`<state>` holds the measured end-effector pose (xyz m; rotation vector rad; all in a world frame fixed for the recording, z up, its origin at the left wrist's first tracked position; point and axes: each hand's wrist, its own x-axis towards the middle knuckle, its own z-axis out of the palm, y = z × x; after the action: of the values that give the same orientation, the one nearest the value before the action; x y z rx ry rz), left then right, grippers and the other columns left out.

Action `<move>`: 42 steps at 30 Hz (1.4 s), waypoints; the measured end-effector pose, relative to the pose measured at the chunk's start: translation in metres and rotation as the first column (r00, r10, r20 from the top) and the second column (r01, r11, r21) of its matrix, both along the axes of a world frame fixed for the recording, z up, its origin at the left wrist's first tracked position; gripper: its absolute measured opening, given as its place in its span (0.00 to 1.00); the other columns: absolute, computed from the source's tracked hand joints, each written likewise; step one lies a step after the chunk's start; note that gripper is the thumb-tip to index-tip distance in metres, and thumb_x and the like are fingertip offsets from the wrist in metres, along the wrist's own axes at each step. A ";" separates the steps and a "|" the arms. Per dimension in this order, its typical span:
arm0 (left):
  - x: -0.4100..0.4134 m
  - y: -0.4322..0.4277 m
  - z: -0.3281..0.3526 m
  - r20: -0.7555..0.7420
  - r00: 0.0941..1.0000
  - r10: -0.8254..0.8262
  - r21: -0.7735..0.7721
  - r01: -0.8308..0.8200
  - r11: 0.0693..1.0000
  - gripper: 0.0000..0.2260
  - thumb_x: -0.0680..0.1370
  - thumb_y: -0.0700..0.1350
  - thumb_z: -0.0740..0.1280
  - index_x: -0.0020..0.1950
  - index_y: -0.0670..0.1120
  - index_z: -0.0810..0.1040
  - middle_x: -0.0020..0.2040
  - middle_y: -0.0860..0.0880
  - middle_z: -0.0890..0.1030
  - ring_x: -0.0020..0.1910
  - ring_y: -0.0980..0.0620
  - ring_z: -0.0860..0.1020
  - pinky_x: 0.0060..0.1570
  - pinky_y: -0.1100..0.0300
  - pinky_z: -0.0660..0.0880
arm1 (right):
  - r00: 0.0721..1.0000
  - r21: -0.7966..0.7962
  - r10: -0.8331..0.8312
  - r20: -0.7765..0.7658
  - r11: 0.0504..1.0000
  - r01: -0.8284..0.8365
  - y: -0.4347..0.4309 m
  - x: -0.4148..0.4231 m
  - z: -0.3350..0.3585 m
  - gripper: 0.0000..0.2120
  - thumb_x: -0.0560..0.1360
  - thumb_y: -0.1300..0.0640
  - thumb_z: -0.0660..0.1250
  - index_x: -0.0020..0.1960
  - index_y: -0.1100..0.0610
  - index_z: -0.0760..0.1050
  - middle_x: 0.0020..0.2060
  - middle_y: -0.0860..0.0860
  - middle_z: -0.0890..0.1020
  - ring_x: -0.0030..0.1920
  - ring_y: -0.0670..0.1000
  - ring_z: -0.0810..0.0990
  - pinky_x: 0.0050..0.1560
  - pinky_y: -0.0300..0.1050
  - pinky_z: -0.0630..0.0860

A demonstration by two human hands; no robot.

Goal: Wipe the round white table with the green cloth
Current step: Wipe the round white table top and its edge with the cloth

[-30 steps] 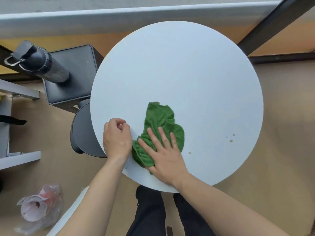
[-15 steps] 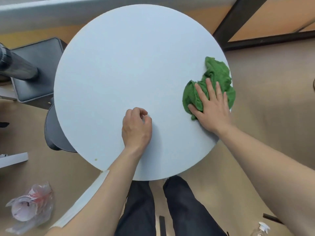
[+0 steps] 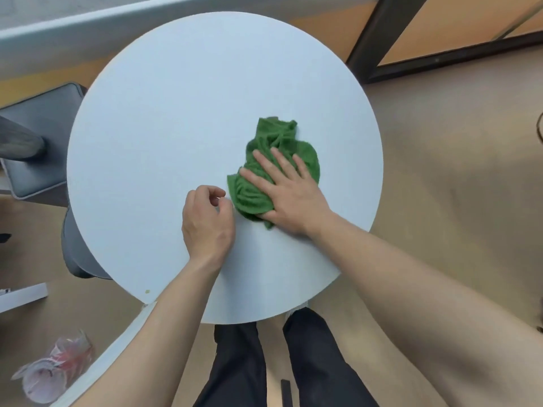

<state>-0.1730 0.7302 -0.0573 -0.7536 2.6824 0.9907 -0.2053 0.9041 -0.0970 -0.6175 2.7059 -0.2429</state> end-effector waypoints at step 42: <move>0.084 -0.229 0.004 0.006 0.811 0.586 0.048 -0.585 0.809 0.05 0.77 0.43 0.62 0.49 0.49 0.77 0.49 0.53 0.76 0.49 0.52 0.74 0.47 0.60 0.66 | 0.874 0.004 0.486 -0.008 0.874 -0.486 -0.222 0.134 0.004 0.39 0.72 0.42 0.67 0.80 0.41 0.56 0.82 0.53 0.48 0.80 0.62 0.46 0.75 0.69 0.47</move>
<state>-0.0889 0.5010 -0.0529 -1.6335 2.4504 1.1672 -0.0713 0.6825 -0.0926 -1.2698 2.4509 -0.1042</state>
